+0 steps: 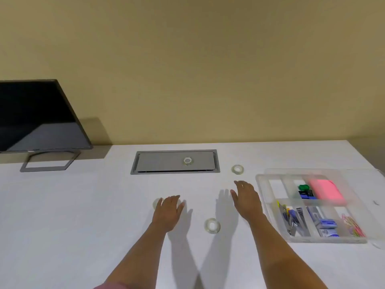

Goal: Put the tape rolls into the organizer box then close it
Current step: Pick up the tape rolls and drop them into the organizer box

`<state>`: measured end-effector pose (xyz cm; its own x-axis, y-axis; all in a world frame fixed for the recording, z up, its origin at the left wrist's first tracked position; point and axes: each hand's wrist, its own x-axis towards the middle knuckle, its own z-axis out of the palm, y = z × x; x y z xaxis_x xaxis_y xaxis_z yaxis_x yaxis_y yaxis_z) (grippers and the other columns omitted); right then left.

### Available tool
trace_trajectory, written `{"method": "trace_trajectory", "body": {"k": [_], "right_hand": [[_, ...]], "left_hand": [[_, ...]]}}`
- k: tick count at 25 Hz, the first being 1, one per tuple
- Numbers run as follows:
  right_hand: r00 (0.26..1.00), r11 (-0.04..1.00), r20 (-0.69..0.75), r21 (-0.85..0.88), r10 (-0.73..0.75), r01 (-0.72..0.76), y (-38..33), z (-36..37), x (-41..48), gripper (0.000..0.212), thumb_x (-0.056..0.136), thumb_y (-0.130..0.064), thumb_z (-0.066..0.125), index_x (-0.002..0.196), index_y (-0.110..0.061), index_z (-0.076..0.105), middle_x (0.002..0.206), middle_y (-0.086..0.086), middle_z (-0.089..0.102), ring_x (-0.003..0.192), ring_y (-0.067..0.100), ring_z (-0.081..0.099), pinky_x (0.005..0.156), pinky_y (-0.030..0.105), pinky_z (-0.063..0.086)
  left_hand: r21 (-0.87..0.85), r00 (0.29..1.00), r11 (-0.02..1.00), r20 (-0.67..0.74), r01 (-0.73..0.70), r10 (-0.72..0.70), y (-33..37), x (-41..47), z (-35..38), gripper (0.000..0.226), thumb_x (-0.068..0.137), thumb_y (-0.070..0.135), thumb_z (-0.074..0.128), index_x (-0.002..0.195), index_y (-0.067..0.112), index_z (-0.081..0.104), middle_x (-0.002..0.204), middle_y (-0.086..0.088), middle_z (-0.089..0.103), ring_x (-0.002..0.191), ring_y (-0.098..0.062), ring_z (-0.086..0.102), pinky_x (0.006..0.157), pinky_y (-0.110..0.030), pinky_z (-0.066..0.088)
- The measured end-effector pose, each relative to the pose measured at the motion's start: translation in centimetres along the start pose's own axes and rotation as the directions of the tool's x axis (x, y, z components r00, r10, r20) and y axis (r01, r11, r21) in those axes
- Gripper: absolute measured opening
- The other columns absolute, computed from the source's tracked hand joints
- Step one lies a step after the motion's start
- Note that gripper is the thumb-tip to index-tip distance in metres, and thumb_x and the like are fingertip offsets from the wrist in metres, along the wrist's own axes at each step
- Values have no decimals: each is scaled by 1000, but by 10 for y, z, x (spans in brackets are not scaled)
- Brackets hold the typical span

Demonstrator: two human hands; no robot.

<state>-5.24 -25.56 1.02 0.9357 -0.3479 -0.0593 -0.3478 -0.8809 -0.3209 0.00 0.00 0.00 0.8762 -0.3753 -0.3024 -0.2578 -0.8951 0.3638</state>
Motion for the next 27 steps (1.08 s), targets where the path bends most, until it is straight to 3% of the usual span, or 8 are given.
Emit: {"method": "trace_trajectory", "body": {"k": [2, 5, 7, 10, 20, 23, 27], "right_hand": [[998, 999, -54, 23, 27, -26, 5, -5, 10, 31, 99, -22, 45, 126, -10, 55, 127, 11, 58, 119, 30, 52, 94, 38, 44], [996, 997, -54, -12, 74, -75, 14, -15, 28, 20, 96, -15, 46, 107, -8, 61, 110, 11, 62, 104, 29, 56, 79, 35, 46], [995, 997, -56, -7, 79, -80, 26, -18, 42, 18, 95, -13, 47, 103, -7, 62, 108, 12, 61, 103, 29, 55, 77, 36, 47], [998, 998, -18, 24, 65, -64, 42, -24, 66, 20, 96, -15, 47, 109, -8, 60, 113, 11, 59, 110, 28, 52, 80, 37, 48], [987, 993, 132, -53, -94, 102, 63, -9, 149, 34, 97, -24, 47, 128, -13, 50, 129, 7, 53, 116, 27, 49, 93, 34, 42], [979, 992, 179, -63, -97, 109, 67, -1, 166, 39, 97, -28, 45, 133, -13, 45, 133, 8, 49, 120, 26, 46, 98, 35, 40], [962, 992, 250, -42, -108, 122, 72, 4, 180, 50, 96, -40, 48, 136, -12, 41, 137, 9, 45, 124, 27, 44, 99, 36, 39]], "left_hand": [[-16, 1000, 1000, -16, -25, 25, 6, 11, 4, 43, 101, 36, 23, 133, 19, 45, 140, 2, 50, 132, -16, 42, 119, -38, 13], [39, 999, 999, -27, -30, 31, 26, 25, 3, 35, 100, 28, 27, 119, 19, 56, 125, 1, 63, 116, -21, 55, 110, -35, 29], [60, 997, 998, -70, -36, 40, 41, 40, 5, 34, 100, 29, 31, 120, 18, 56, 122, -2, 65, 111, -24, 59, 101, -34, 38], [23, 995, 999, -92, -34, 36, 60, 61, 14, 35, 99, 30, 34, 127, 17, 52, 128, -3, 62, 114, -24, 58, 101, -34, 41], [-13, 995, 1000, -102, -12, 11, 98, 117, 56, 41, 99, 25, 36, 138, 15, 38, 150, -3, 37, 137, -19, 35, 113, -33, 28], [-21, 996, 1000, -83, 11, -13, 102, 127, 70, 50, 98, 36, 26, 143, 16, 31, 156, -5, 26, 143, -22, 25, 117, -36, 23], [0, 989, 999, -141, 42, -42, 103, 134, 85, 69, 86, 46, 10, 140, 15, 38, 152, -8, 34, 141, -27, 32, 113, -43, 28]]}}
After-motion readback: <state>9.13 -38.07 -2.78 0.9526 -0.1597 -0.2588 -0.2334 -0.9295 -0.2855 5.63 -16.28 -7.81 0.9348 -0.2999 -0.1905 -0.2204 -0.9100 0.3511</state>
